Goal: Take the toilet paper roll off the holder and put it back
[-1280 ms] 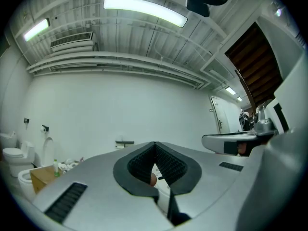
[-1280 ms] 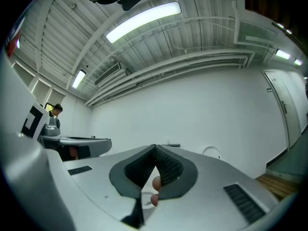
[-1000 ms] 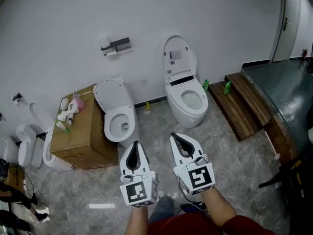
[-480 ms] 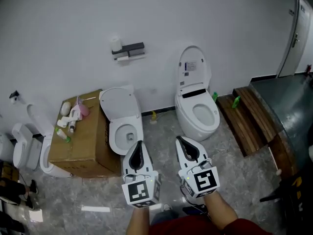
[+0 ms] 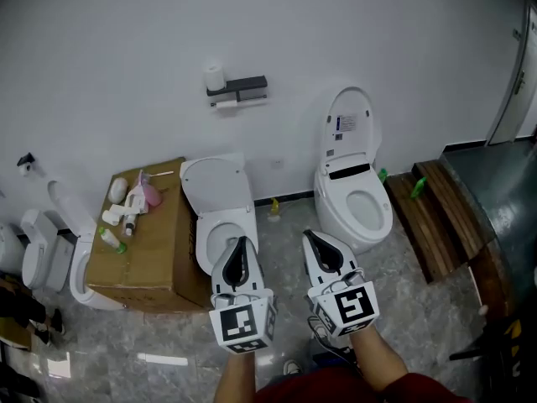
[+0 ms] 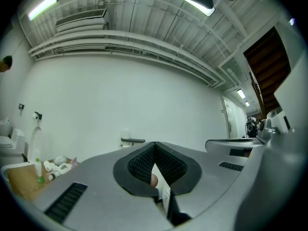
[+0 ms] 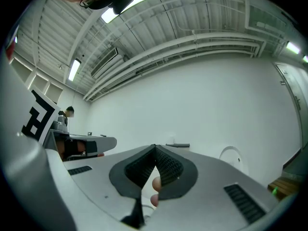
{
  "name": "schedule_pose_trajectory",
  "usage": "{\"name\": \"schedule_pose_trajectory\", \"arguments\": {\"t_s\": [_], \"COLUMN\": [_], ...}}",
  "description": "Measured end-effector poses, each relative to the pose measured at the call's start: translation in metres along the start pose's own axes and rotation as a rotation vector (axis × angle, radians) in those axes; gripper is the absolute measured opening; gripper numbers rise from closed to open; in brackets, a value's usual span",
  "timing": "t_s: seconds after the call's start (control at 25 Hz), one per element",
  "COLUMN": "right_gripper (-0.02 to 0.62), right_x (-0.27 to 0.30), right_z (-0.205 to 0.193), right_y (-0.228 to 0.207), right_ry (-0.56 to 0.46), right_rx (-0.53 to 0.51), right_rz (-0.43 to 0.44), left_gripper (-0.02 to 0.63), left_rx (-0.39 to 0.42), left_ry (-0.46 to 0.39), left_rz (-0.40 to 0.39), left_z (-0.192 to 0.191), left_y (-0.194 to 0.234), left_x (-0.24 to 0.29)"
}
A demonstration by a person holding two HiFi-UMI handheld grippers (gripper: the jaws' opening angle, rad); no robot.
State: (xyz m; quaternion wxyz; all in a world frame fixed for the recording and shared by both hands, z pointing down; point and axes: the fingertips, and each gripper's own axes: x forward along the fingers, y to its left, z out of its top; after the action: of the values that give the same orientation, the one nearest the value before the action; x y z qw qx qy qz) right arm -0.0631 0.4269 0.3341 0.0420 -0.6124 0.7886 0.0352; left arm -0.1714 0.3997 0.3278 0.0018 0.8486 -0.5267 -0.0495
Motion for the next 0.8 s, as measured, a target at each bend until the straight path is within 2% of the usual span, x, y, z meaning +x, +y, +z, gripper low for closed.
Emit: {"name": "schedule_pose_trajectory", "arguments": {"t_s": [0.32, 0.56, 0.8], "right_gripper": [0.014, 0.014, 0.014], "right_x": [0.076, 0.133, 0.174], "right_z": [-0.012, -0.010, -0.013], "right_y": [-0.058, -0.127, -0.196], "right_ry": [-0.014, -0.024, -0.032], "right_rx": [0.018, 0.059, 0.049], "right_rz": [0.024, 0.051, 0.063], "left_gripper": [0.011, 0.012, 0.011], "left_rx": [0.009, 0.004, 0.013], "left_ry": [0.043, 0.053, 0.046], "left_rz": [0.023, 0.056, 0.090], "left_z": [-0.018, -0.022, -0.026], "left_y": [-0.001, -0.015, -0.034], "left_x": [0.091, 0.175, 0.255]}}
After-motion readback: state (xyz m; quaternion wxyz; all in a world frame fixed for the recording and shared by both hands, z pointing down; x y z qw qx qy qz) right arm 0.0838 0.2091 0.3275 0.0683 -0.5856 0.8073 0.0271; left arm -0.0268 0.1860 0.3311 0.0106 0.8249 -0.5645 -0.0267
